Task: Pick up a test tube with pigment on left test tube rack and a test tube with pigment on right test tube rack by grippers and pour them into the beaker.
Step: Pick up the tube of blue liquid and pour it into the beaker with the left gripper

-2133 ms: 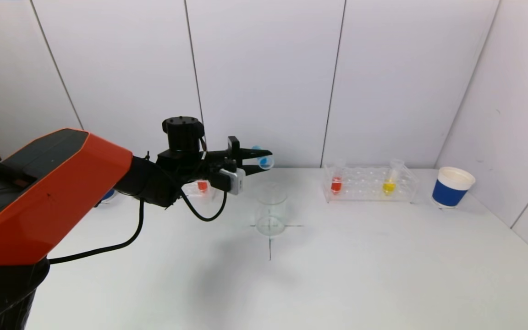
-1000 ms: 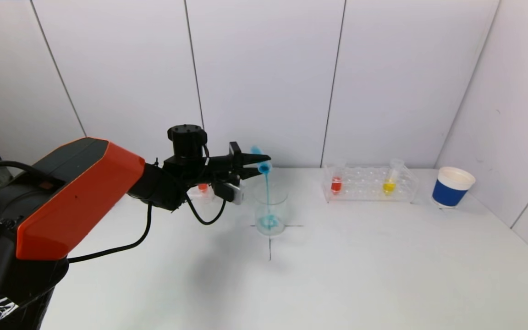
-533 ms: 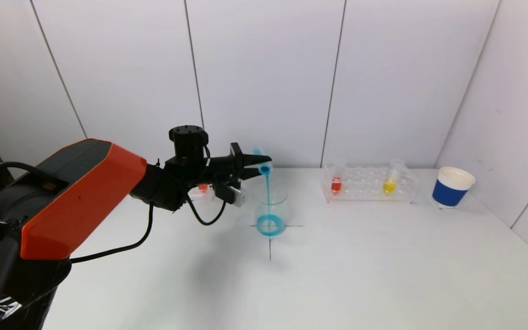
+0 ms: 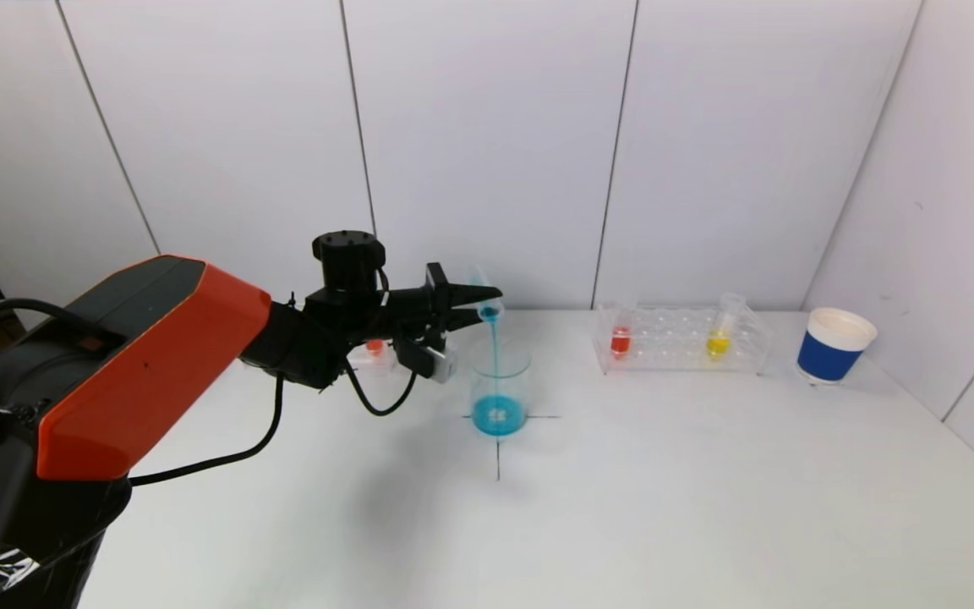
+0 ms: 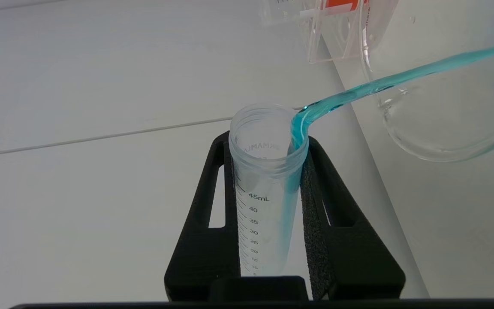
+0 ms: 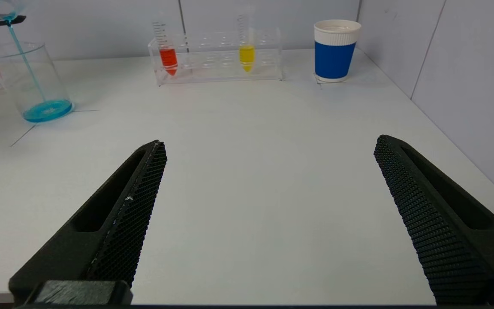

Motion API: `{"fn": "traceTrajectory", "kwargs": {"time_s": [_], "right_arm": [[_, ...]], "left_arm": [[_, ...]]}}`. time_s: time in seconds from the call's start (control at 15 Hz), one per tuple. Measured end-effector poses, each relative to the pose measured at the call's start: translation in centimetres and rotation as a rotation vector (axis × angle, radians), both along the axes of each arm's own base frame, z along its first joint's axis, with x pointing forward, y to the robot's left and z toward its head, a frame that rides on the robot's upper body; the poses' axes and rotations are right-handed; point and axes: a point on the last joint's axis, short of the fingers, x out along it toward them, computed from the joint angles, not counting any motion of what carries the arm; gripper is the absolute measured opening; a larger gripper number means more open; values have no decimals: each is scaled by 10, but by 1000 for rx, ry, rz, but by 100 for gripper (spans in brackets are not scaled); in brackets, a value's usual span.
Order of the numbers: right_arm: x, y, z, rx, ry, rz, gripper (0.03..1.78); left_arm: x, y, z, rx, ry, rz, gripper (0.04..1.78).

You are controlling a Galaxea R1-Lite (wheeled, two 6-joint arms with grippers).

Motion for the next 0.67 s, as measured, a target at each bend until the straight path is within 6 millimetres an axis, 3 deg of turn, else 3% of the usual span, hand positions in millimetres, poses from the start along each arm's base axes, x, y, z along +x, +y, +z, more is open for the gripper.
{"fn": "traceTrajectory", "kwargs": {"time_s": [0.67], "right_arm": [[0,0,0,0,0,0,176]], "left_arm": [[-2,1,11,12,-78,-1,44]]}}
